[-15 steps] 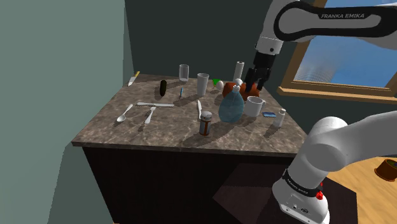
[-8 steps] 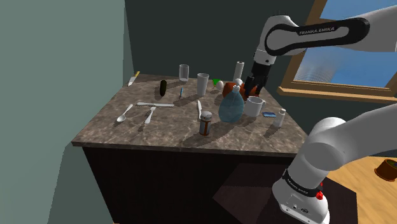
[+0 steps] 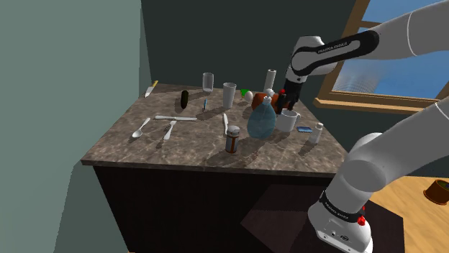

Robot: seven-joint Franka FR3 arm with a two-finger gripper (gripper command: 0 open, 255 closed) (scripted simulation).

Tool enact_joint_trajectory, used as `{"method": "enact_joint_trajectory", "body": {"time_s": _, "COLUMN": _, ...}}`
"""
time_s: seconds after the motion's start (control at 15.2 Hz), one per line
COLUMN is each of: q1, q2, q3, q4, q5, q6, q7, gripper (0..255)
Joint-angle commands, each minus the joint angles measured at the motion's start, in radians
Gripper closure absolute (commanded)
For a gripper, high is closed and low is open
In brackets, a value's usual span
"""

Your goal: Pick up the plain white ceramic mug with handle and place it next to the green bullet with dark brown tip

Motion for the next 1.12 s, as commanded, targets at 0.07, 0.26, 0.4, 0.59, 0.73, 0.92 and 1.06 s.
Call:
{"method": "enact_joint_trajectory", "body": {"time_s": 0.07, "q1": -0.003, "q2": 0.100, "q3": -0.053, "q4": 0.032, "q5": 0.003, "q6": 0.079, "q7": -0.058, "gripper": 0}}
{"method": "enact_joint_trajectory", "body": {"time_s": 0.26, "q1": -0.003, "q2": 0.206, "q3": -0.105, "q4": 0.072, "q5": 0.026, "q6": 0.152, "q7": -0.123, "gripper": 0}}
{"method": "enact_joint_trajectory", "body": {"time_s": 0.4, "q1": -0.003, "q2": 0.244, "q3": -0.121, "q4": 0.088, "q5": 0.040, "q6": 0.175, "q7": -0.148, "gripper": 0}}
{"method": "enact_joint_trajectory", "body": {"time_s": 0.59, "q1": 0.000, "q2": 0.273, "q3": -0.128, "q4": 0.070, "q5": 0.053, "q6": 0.219, "q7": -0.159, "gripper": 0}}
{"method": "enact_joint_trajectory", "body": {"time_s": 0.73, "q1": 0.002, "q2": 0.293, "q3": -0.133, "q4": 0.059, "q5": 0.063, "q6": 0.249, "q7": -0.167, "gripper": 0}}
{"method": "enact_joint_trajectory", "body": {"time_s": 0.92, "q1": 0.005, "q2": 0.322, "q3": -0.138, "q4": 0.047, "q5": 0.079, "q6": 0.287, "q7": -0.179, "gripper": 0}}
{"method": "enact_joint_trajectory", "body": {"time_s": 1.06, "q1": 0.005, "q2": 0.322, "q3": -0.138, "q4": 0.047, "q5": 0.079, "q6": 0.287, "q7": -0.179, "gripper": 0}}
